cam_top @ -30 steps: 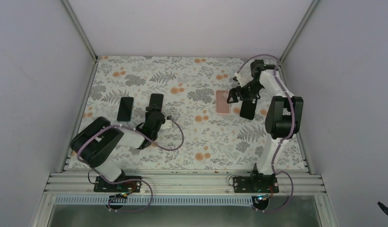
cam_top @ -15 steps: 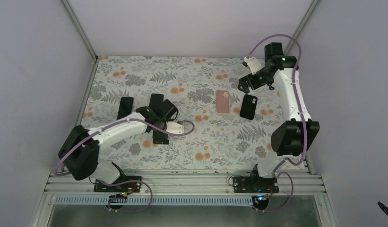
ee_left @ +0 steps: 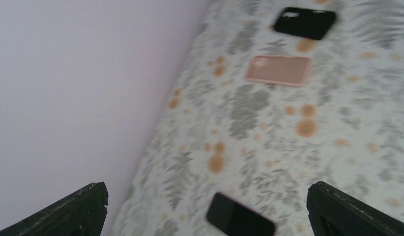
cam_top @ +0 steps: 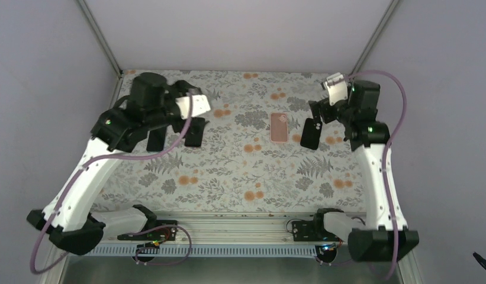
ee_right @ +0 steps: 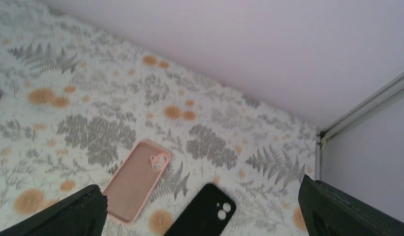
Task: Take the phone out of the phone case
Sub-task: Reset both arms
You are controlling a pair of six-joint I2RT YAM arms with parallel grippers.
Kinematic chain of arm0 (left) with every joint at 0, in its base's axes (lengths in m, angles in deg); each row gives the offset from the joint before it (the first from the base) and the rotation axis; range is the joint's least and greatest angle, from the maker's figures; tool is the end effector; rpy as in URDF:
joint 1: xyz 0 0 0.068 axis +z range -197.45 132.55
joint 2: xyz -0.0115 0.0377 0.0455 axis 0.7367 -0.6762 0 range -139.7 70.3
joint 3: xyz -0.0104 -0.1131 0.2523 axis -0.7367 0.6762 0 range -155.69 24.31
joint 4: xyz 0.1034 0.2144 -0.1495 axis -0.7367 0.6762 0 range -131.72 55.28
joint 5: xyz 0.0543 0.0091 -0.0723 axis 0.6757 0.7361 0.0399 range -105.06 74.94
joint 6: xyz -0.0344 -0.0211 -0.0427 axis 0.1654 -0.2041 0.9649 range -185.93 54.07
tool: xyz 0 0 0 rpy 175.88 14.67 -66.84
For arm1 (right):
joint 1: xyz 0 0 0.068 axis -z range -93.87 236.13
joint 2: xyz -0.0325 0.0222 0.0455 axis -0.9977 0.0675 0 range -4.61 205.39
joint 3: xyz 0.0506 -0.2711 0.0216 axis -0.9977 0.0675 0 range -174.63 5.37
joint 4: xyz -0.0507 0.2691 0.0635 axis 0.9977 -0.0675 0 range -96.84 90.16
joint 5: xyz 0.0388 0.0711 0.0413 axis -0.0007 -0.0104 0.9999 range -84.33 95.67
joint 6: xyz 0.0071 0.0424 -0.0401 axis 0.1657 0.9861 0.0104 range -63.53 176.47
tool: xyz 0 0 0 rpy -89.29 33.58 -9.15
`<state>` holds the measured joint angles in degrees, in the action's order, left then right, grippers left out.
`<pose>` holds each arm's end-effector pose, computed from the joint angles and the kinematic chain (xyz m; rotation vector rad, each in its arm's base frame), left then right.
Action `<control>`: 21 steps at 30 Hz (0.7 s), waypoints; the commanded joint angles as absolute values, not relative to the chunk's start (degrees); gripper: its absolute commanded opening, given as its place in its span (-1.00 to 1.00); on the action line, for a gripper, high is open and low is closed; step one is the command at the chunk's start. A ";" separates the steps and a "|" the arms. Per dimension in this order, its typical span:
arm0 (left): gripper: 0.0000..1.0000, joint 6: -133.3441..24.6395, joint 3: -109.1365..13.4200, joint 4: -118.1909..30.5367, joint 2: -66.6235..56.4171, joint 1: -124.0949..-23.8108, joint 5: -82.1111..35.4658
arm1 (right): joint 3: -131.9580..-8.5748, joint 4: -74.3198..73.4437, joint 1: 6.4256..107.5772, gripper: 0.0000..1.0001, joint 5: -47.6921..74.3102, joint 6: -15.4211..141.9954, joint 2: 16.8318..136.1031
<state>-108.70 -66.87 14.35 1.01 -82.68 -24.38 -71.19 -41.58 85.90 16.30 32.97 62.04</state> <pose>0.1966 -0.1471 0.4538 1.4305 1.6188 -0.1003 0.2638 0.0089 0.4033 -0.5417 2.0457 -0.0445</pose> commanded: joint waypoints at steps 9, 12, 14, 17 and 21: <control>1.00 -97.08 -43.80 -19.15 16.08 -54.94 -23.83 | -43.12 -10.58 86.30 0.99 18.42 41.98 37.13; 1.00 -94.75 -38.61 -24.07 18.57 -51.53 -21.01 | -40.97 -8.85 86.38 1.00 14.88 42.18 35.57; 1.00 -92.82 -36.34 -25.00 19.95 -49.06 -21.81 | -41.12 -8.16 86.48 1.00 12.79 44.03 35.58; 1.00 -90.14 -34.71 -25.84 22.70 -45.05 -24.57 | -42.17 -8.84 86.55 1.00 13.44 45.74 36.18; 1.00 -88.52 -33.96 -26.65 24.48 -41.51 -26.58 | -40.79 -7.48 86.44 1.00 12.75 45.26 36.30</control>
<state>-92.54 -34.28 -21.60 22.16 -44.16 -23.53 -41.55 -11.31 85.92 14.79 43.54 36.31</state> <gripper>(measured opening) 0.998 0.997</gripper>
